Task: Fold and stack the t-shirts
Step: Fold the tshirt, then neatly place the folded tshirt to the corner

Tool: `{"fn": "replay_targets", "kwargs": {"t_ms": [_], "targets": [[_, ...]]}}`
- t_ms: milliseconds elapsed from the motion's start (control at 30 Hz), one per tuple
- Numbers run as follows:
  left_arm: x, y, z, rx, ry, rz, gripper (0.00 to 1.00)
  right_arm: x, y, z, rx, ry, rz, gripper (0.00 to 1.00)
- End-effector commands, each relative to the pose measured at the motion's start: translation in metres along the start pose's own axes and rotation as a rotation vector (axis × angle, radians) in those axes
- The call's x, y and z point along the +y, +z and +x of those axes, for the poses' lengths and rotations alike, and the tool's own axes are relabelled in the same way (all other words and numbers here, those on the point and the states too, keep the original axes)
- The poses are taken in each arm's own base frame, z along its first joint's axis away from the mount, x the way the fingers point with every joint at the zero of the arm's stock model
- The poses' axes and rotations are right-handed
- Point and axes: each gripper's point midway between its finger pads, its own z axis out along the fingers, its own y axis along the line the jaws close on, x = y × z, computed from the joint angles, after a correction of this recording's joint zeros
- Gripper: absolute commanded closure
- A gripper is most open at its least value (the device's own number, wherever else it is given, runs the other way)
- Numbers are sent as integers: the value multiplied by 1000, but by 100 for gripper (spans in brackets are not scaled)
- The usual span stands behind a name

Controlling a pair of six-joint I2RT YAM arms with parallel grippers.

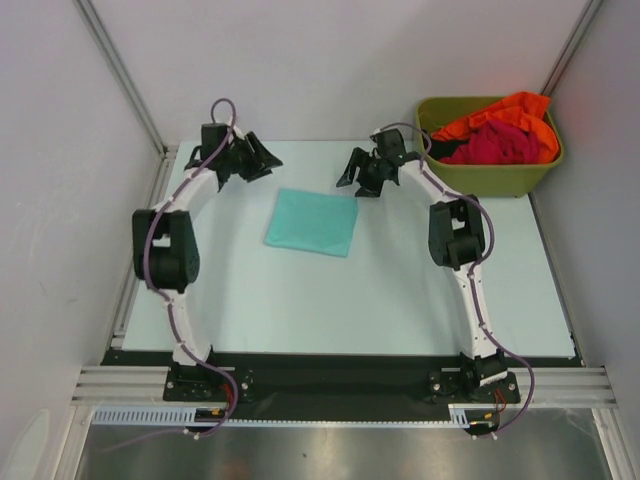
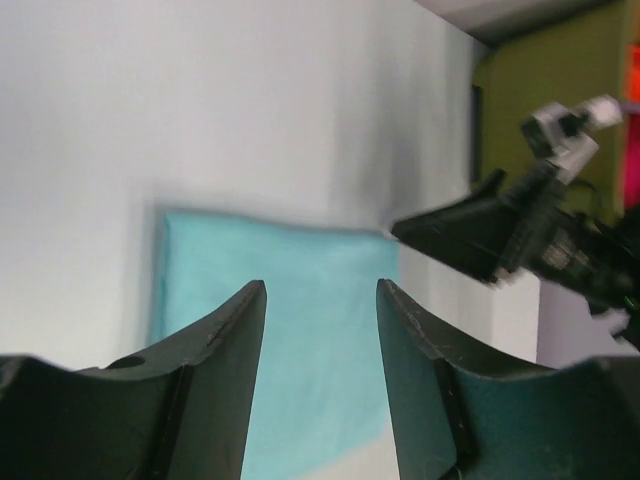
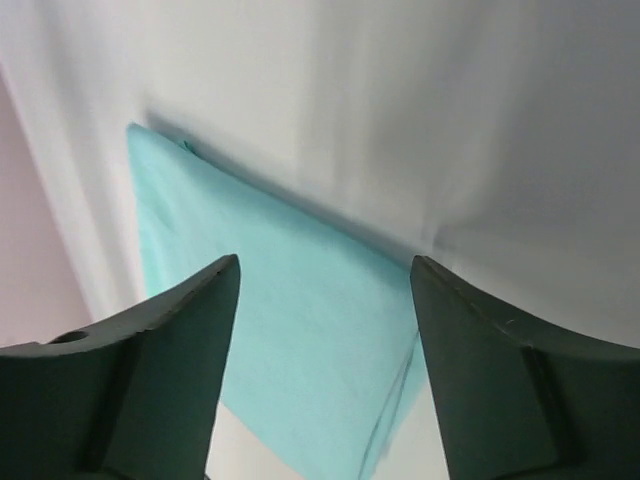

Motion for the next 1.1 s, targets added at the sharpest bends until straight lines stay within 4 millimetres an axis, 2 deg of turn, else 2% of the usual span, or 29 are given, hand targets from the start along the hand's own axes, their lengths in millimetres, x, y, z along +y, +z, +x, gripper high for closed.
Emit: {"fn": "replay_targets", "kwargs": {"t_ms": [0, 33, 67, 100, 133, 167, 200, 267, 333, 367, 500, 533, 633, 767, 900, 1067], "targets": [[-41, -71, 31, 11, 135, -1, 46, 34, -59, -12, -52, -133, 103, 23], [-61, -96, 35, -22, 164, 33, 46, 25, -64, 0, -14, -122, 148, 19], [-46, -103, 68, 28, 140, 14, 46, 22, -69, 4, -6, -124, 164, 18], [-50, -110, 86, 46, 142, 26, 46, 24, -79, 3, -14, -142, 169, 16], [-52, -119, 99, 53, 133, 36, 46, 13, -78, 15, 19, -132, 184, 15], [-68, -142, 104, 17, 157, 73, 46, 10, -81, 17, 28, -123, 181, 14], [-54, -145, 135, 66, 136, 57, 46, 9, -82, 20, 44, -113, 172, 14], [-55, -168, 158, 60, 136, 76, 46, 1, -82, 28, 71, -115, 195, 12], [-51, -183, 172, 80, 140, 65, 45, -8, -76, 32, 94, -118, 203, 12], [-54, -194, 173, 63, 159, 71, 45, -9, -74, 33, 103, -119, 196, 13], [-52, -215, 184, 57, 168, 54, 44, -12, -61, 31, 114, -157, 168, 14], [-52, -216, 186, 57, 165, 56, 44, -18, -54, 34, 127, -160, 175, 15], [-47, -216, 193, 64, 146, 48, 44, -19, -50, 29, 128, -167, 152, 15], [-46, -217, 194, 70, 136, 42, 44, -30, -37, 37, 158, -139, 136, 18], [-45, -216, 195, 74, 125, 35, 44, -25, -27, 42, 162, -135, 94, 20], [-44, -214, 195, 76, 117, 40, 44, -21, -20, 49, 175, -118, 76, 30]]}}
